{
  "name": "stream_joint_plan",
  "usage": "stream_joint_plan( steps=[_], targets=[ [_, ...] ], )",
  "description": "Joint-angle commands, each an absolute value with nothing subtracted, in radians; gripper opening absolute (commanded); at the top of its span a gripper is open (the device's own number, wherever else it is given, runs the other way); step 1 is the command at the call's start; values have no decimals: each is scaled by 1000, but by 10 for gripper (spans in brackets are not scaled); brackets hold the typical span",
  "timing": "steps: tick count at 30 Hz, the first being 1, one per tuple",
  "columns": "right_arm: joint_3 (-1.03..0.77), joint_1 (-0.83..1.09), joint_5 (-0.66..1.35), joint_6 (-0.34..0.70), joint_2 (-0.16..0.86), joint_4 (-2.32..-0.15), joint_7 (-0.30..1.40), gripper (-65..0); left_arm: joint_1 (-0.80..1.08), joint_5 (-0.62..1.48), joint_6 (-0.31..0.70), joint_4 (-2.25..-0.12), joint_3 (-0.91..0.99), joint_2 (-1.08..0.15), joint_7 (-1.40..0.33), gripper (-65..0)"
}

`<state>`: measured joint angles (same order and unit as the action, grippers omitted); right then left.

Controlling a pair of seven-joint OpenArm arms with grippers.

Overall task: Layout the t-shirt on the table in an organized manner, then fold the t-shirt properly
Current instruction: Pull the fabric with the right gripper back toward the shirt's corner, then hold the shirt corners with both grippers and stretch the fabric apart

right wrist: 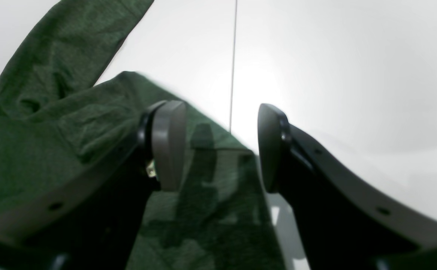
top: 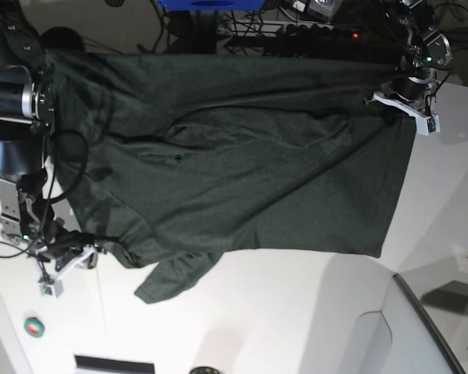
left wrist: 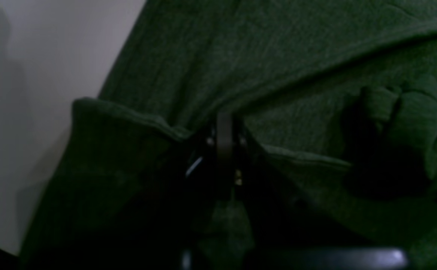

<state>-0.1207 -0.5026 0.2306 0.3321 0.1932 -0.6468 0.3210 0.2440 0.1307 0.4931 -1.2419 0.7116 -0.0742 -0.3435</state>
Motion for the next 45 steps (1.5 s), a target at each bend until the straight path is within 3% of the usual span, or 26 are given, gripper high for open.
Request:
stream_joint_plan(
  steps=[1,12,18,39,41,45],
  targets=[
    [-125,-535,239,332,205,-657,302,-357,246,122,483,-1259,713,-81,-354,-650],
    [-120,-532,234,335,188,-656,305,-357,223,124,483,-1484,711,-71,-430,-650],
    [16,-567,213,332,186,-556,298,-357,236,183,483,-1561,714,-73,-473,-650],
    [-18,-550,209,285,208,-423,170,-357,280,199,490,-1518,889,-82,-473,-650],
    [-18,-550,209,285,209,-423,174,-396,280,199,490,-1512,894,-82,-473,-650],
    [-19,-550,209,285,209,-423,176,-642,280,199,490,-1511,894,-90,-473,-650]
  ],
)
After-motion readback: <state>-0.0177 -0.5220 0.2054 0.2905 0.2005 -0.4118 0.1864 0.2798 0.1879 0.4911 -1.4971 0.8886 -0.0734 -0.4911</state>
